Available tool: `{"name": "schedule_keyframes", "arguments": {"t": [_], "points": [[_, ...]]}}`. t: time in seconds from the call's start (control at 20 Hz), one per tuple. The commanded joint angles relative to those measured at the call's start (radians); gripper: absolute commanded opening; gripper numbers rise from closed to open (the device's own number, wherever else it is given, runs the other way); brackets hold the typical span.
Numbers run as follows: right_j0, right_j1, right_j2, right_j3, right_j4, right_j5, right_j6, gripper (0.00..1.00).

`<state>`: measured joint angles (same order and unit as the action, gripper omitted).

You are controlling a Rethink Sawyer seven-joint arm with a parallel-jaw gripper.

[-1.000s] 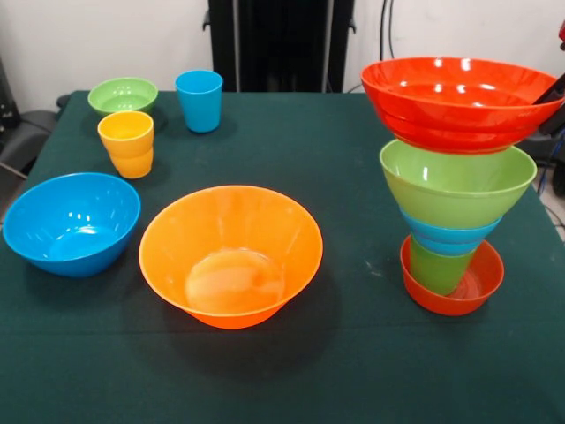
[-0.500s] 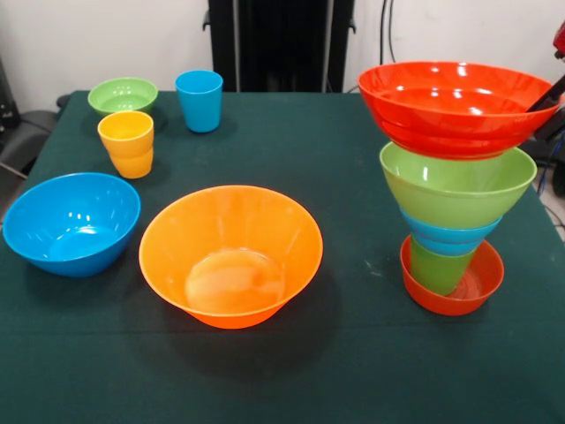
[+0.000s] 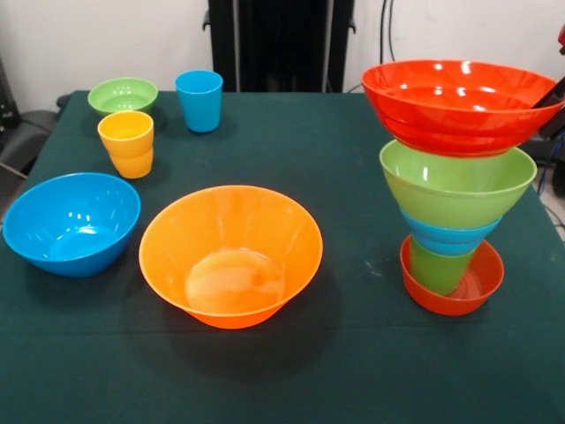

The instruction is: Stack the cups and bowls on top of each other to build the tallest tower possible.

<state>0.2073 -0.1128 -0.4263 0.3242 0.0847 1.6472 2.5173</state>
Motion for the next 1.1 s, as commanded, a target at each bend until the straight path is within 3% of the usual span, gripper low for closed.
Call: {"name": "schedule_keyframes", "arguments": {"t": [0.05, 0.9, 1.1], "points": [[0.019, 0.008, 0.088, 0.12, -0.025, -0.086, -0.119, 0.0], [0.035, 0.004, 0.079, 0.169, -0.036, -0.165, -0.113, 0.0], [0.042, -0.012, 0.089, 0.22, -0.029, -0.196, -0.091, 0.0]]}}
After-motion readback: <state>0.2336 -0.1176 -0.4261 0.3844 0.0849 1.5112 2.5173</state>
